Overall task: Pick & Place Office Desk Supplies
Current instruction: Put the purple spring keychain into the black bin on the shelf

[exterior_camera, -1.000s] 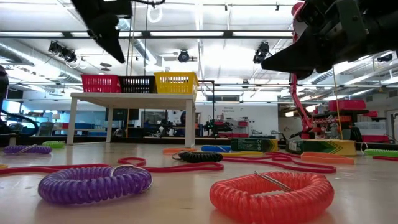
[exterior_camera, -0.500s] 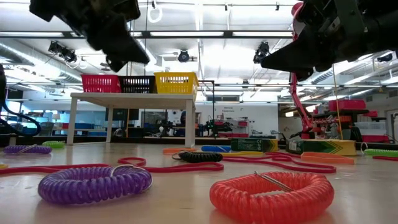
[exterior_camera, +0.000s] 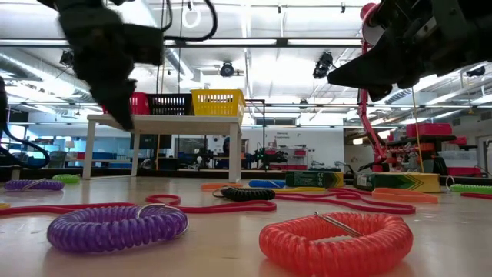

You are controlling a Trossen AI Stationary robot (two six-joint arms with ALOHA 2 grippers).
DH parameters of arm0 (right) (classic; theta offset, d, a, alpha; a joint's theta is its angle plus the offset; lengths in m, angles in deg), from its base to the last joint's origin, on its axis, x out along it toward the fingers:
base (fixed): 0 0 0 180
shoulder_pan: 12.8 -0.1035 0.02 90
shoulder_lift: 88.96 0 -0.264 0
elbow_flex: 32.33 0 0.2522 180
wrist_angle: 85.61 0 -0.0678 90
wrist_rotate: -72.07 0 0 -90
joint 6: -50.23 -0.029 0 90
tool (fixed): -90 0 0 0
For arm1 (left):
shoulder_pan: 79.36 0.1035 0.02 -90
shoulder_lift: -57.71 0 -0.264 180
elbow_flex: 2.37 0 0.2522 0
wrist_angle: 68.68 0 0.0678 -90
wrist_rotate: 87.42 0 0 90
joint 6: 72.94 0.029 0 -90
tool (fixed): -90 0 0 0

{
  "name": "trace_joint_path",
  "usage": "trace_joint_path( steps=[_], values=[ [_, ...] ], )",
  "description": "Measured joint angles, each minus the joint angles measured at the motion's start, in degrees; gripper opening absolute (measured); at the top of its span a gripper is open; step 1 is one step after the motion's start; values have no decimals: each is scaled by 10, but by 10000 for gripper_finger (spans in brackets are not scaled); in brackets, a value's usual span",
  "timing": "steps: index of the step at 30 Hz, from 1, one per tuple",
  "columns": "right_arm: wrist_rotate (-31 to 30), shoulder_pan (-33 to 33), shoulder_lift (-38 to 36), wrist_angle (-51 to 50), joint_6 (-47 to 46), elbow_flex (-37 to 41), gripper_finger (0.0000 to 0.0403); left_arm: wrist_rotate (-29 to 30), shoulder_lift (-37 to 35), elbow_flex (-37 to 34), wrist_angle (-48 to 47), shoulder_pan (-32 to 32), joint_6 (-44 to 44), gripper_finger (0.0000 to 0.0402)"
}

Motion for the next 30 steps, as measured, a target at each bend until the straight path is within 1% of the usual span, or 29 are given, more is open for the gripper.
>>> trace_joint_path(
  steps=[6,11,12,15,17,23,26,30],
  values=[
    [0,0,0,-4,47,0,9,12,43,0,-42,-35,-43,153],
    [0,0,0,-5,55,0,9,30,78,0,-52,-59,-69,185],
    [0,0,0,-5,55,0,9,24,85,0,-53,-60,-75,191],
    [0,0,0,-5,55,0,9,-22,101,1,-63,-65,-99,206],
    [0,0,0,-6,56,0,9,-40,104,0,-80,-73,-119,213],
    [0,0,0,-6,59,0,9,-31,104,0,-152,-93,-182,214],
    [0,0,0,-6,59,0,9,-31,108,-3,-154,-106,-183,205],
    [0,0,0,-8,59,0,9,-31,124,-14,-150,-122,-161,190]
  ],
)
